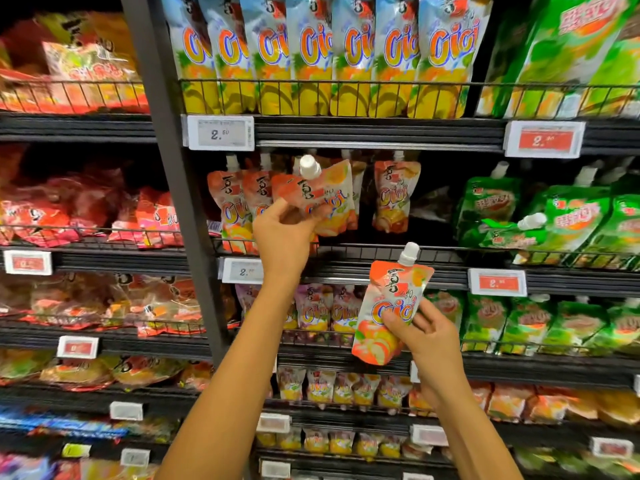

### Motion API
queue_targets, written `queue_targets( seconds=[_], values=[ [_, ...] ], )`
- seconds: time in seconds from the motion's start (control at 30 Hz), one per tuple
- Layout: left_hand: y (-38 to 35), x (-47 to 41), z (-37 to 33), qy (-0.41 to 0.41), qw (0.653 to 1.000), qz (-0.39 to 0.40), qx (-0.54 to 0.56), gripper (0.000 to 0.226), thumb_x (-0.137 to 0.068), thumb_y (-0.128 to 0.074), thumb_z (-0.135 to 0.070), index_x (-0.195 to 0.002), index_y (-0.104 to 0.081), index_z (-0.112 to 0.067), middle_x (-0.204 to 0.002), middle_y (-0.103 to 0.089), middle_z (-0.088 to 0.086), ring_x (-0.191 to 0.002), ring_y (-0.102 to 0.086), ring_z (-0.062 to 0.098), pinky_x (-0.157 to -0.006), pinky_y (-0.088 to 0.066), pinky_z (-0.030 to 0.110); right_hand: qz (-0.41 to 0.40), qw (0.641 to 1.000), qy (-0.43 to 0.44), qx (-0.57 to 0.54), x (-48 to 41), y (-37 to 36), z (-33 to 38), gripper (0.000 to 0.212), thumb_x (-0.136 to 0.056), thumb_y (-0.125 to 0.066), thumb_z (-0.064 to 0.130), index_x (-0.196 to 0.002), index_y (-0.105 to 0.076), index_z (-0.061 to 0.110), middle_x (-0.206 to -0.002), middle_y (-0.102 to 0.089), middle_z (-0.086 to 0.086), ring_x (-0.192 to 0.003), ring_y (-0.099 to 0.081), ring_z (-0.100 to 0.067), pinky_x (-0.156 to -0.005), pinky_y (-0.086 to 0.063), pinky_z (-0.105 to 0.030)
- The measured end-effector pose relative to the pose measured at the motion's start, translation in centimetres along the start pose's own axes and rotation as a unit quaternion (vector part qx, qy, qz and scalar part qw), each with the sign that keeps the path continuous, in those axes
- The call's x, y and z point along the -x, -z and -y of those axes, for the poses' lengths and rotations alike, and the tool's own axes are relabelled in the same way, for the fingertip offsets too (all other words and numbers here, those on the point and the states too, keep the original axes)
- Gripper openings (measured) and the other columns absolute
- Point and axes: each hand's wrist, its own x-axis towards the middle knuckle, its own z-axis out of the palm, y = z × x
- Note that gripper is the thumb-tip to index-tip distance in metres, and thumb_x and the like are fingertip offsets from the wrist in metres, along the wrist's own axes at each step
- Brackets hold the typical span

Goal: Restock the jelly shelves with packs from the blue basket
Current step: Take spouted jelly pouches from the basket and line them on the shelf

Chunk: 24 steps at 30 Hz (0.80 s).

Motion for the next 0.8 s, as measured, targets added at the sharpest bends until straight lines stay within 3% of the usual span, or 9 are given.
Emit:
queue_targets(
  seconds=[0.17, 0.27, 0.37, 0.47, 0.53, 0.67, 0.8],
  values=[
    [-1.7, -1.7, 2.0, 0.025, 0.999, -0.007, -0.034, 0.022, -0.073, -0.083, -0.005, -0.09, -0.076, -0.015, -0.088, -0.077, -0.004, -0.088, -0.073, 0.011, -0.079, -0.06, 0.029, -0.006, 1.0, 0.008, 0.005, -0.1, 0.7, 0.3, 0.045, -0.056, -0.086, 0.036, -0.099, -0.075, 0.033, -0.104, -0.076, 0.001, -0.097, -0.072, -0.018, -0.071, -0.059, -0.026],
    [-2.0, -1.8, 3.0, 0.036, 0.998, -0.007, -0.052, 0.018, -0.071, -0.087, -0.018, -0.079, -0.072, -0.026, -0.081, -0.075, -0.008, -0.082, -0.072, 0.01, -0.072, -0.057, 0.025, -0.008, 1.0, 0.009, 0.009, -0.1, 1.3, 0.7, 0.045, -0.06, -0.086, 0.035, -0.104, -0.074, 0.033, -0.105, -0.076, 0.001, -0.097, -0.072, -0.017, -0.07, -0.058, -0.023],
    [-2.2, -1.6, 3.9, 0.041, 0.994, -0.019, -0.104, 0.022, -0.071, -0.086, -0.029, -0.072, -0.068, -0.016, -0.076, -0.074, 0.002, -0.074, -0.069, 0.015, -0.068, -0.057, 0.032, -0.015, 1.0, 0.012, 0.008, -0.1, 1.7, 1.0, 0.049, -0.061, -0.086, 0.033, -0.108, -0.073, 0.027, -0.106, -0.076, 0.001, -0.098, -0.072, -0.017, -0.07, -0.058, -0.022],
    [-2.4, -1.5, 4.3, 0.044, 0.991, -0.029, -0.126, 0.024, -0.072, -0.087, -0.024, -0.078, -0.066, -0.014, -0.072, -0.07, -0.001, -0.064, -0.063, 0.002, -0.062, -0.056, 0.03, -0.021, 1.0, 0.011, 0.002, -0.3, 1.8, 1.2, 0.049, -0.064, -0.084, 0.028, -0.111, -0.071, 0.023, -0.105, -0.076, 0.002, -0.097, -0.072, -0.017, -0.07, -0.058, -0.023],
    [-2.5, -1.3, 4.3, 0.036, 0.99, -0.028, -0.131, 0.029, -0.071, -0.087, -0.02, -0.087, -0.064, -0.02, -0.08, -0.07, -0.004, -0.073, -0.067, 0.007, -0.066, -0.056, 0.025, -0.022, 1.0, 0.011, -0.002, -0.4, 1.7, 1.4, 0.048, -0.065, -0.083, 0.026, -0.111, -0.07, 0.023, -0.105, -0.076, 0.002, -0.096, -0.073, -0.017, -0.069, -0.059, -0.023],
    [-2.6, -1.1, 4.2, -0.024, 0.975, -0.018, -0.221, 0.031, -0.076, -0.084, -0.028, -0.076, -0.054, -0.02, -0.071, -0.058, -0.012, -0.065, -0.054, 0.004, -0.057, -0.038, 0.01, -0.026, 0.999, 0.019, -0.009, -0.8, 0.9, 2.1, 0.051, -0.066, -0.082, 0.028, -0.115, -0.066, 0.024, -0.103, -0.076, 0.001, -0.093, -0.074, -0.017, -0.067, -0.059, -0.024],
    [-1.9, -1.4, 4.1, -0.06, 0.941, -0.002, -0.334, 0.036, -0.08, -0.078, -0.04, -0.078, -0.056, -0.011, -0.084, -0.06, 0.003, -0.081, -0.052, 0.02, -0.063, -0.035, 0.024, -0.051, 0.998, 0.035, -0.008, -1.9, 0.5, 3.1, 0.048, -0.08, -0.077, 0.018, -0.122, -0.054, 0.023, -0.1, -0.077, -0.003, -0.091, -0.074, -0.017, -0.065, -0.058, -0.024]
  ],
)
